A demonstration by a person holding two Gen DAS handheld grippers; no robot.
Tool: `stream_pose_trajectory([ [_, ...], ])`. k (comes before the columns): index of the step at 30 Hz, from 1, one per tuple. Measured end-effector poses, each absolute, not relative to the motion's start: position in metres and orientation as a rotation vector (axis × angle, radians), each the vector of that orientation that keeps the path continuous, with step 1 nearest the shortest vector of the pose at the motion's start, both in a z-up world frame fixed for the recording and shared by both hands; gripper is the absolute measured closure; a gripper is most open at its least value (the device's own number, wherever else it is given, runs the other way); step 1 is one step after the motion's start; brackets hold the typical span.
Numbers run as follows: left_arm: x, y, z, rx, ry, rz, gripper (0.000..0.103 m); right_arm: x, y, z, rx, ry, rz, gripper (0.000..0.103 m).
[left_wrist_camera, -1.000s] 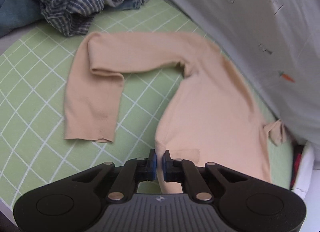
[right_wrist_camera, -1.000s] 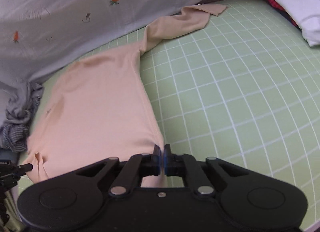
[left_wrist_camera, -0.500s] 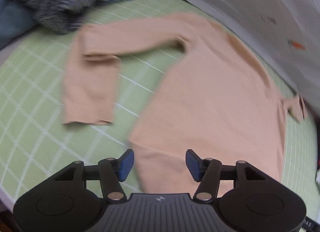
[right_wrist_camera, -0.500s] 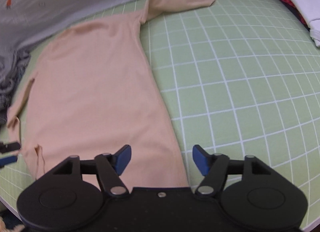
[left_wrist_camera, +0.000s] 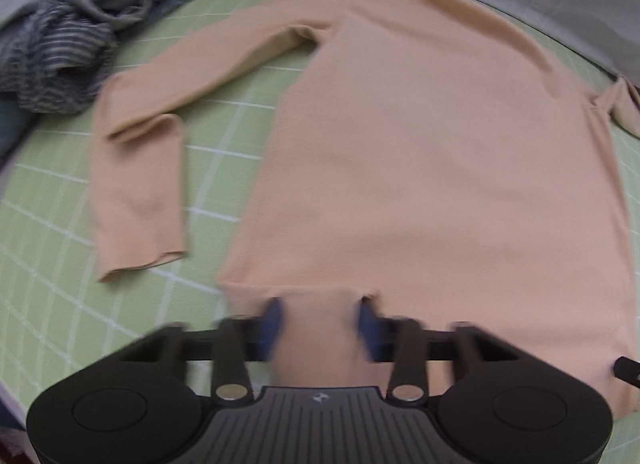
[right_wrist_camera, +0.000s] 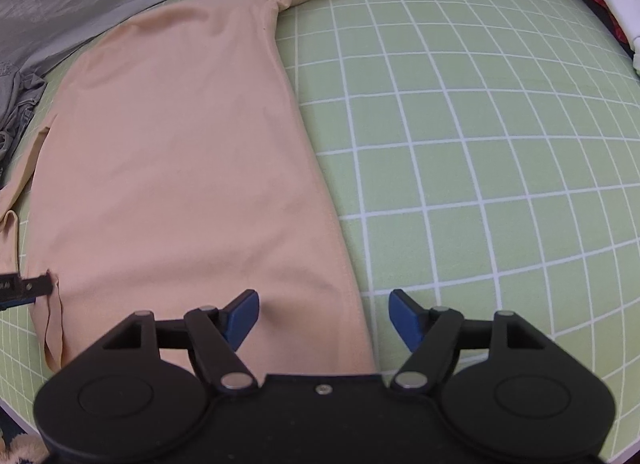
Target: Fold clothes
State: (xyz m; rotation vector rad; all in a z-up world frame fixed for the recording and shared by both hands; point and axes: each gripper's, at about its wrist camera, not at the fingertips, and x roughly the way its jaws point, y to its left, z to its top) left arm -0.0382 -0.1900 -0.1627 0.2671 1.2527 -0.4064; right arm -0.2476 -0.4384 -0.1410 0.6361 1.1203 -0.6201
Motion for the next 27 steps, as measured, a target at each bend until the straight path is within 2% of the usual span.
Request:
stream_pose_trajectory([
  [2,-0.038,-0.172,-0.159,0.228,1.266,-0.362,0.093,-0.250,-0.436,-0.140,0.635,1.120,-0.617,0.030],
  [3,-0.038,-0.162,-0.158,0.211,1.272,-0.337,0.101,-0.251,-0.435,-0.140,0.637,1.119,-0.617,0.030],
  [8,-0.041,-0.115,-0.151,0.088,1.311,-0.240,0.101,-0.248,-0.435,-0.141,0.664,1.109,-0.624,0.031],
  [10,-0.040,-0.103,-0.150,0.000,1.330,-0.244,0.094,-0.247,-0.435,-0.141,0.658,1.113,-0.625,0.030],
  [12,-0.040,-0.106,-0.146,-0.026,1.300,-0.266,0.061,-0.245,-0.434,-0.141,0.653,1.116,-0.626,0.031],
  [14,-0.041,-0.115,-0.142,-0.035,1.268,-0.297,0.046,-0.244,-0.433,-0.141,0.647,1.120,-0.627,0.030],
  [22,-0.052,-0.185,-0.162,0.174,1.263,-0.448,0.045,-0.239,-0.431,-0.142,0.627,1.133,-0.632,0.030],
  [24,-0.059,-0.194,-0.169,0.244,1.258,-0.464,0.050,-0.239,-0.431,-0.142,0.625,1.132,-0.633,0.030],
  [25,-0.061,-0.196,-0.169,0.275,1.245,-0.458,0.057,-0.239,-0.431,-0.142,0.624,1.131,-0.633,0.030],
  [26,-0.063,-0.197,-0.168,0.304,1.227,-0.445,0.081,-0.239,-0.431,-0.143,0.623,1.131,-0.634,0.030],
  [27,-0.062,-0.194,-0.167,0.307,1.219,-0.440,0.097,-0.239,-0.431,-0.143,0.622,1.130,-0.634,0.030],
])
